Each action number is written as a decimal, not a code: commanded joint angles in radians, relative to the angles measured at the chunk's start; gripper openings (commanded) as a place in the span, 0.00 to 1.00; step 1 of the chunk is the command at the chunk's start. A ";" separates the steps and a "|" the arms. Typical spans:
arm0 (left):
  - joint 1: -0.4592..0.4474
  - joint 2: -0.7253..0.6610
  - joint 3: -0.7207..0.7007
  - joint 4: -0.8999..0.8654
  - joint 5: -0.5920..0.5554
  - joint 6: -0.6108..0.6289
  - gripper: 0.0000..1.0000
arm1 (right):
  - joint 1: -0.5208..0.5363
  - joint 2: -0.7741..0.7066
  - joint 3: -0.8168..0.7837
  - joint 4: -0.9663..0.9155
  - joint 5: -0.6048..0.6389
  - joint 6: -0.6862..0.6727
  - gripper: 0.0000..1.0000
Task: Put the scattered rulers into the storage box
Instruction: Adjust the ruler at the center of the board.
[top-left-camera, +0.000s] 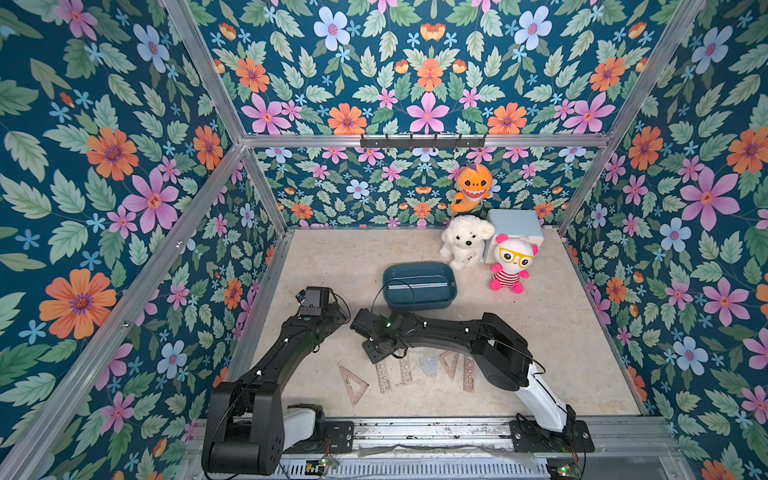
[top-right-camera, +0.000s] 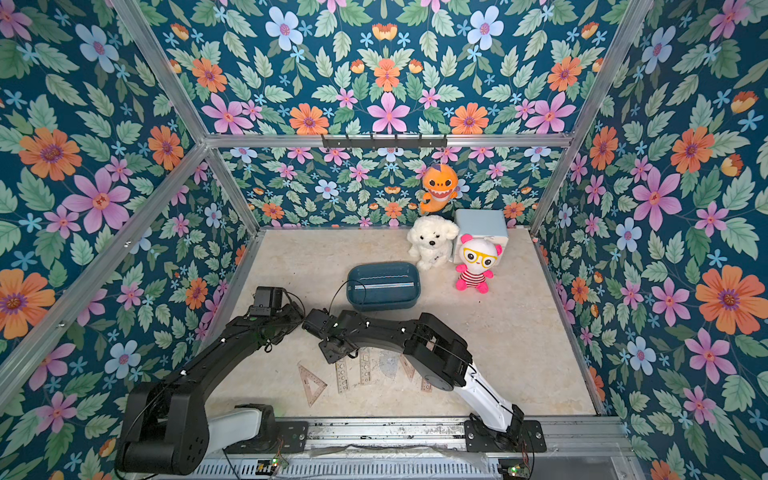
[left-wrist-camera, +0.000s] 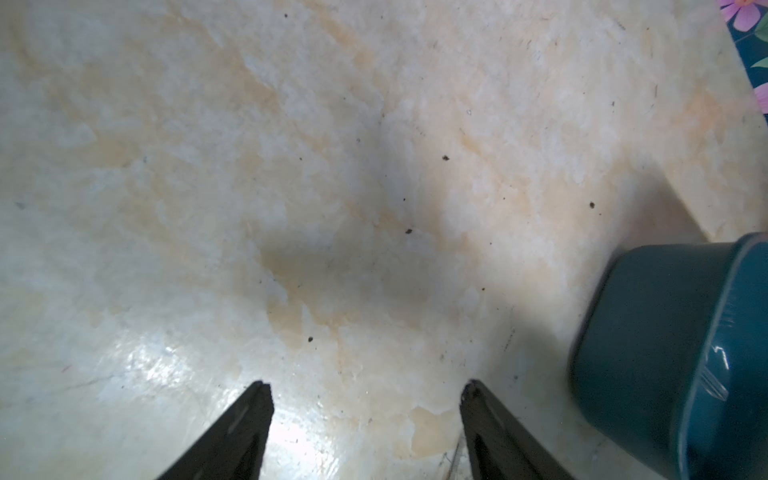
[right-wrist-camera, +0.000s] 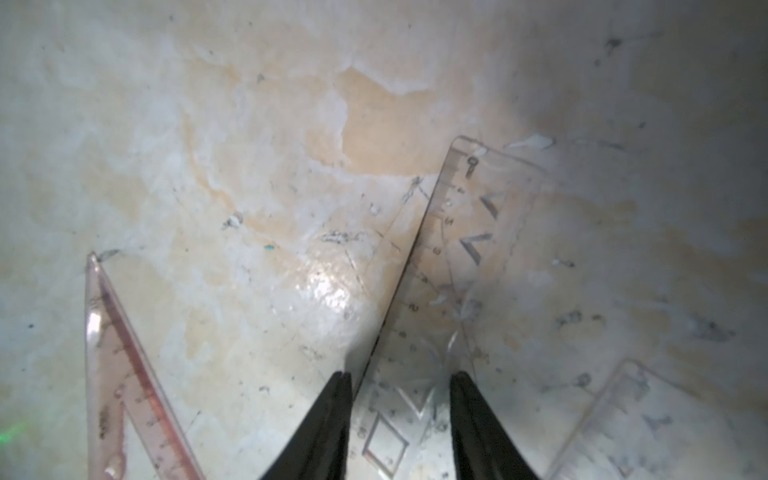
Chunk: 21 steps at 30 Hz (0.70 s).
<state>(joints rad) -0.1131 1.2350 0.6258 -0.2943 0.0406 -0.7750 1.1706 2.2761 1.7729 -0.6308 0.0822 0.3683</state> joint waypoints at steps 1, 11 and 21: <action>0.000 0.010 -0.015 0.034 0.038 -0.002 0.77 | -0.020 0.023 -0.002 -0.005 -0.011 0.003 0.40; 0.000 0.041 -0.050 0.074 0.154 0.017 0.72 | -0.061 -0.045 0.001 0.081 -0.095 0.008 0.41; -0.018 0.090 -0.064 0.113 0.280 0.044 0.67 | -0.061 -0.232 -0.244 0.138 -0.085 0.045 0.40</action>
<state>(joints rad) -0.1207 1.3106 0.5571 -0.2050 0.2611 -0.7547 1.1095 2.0682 1.5665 -0.5117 -0.0208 0.3866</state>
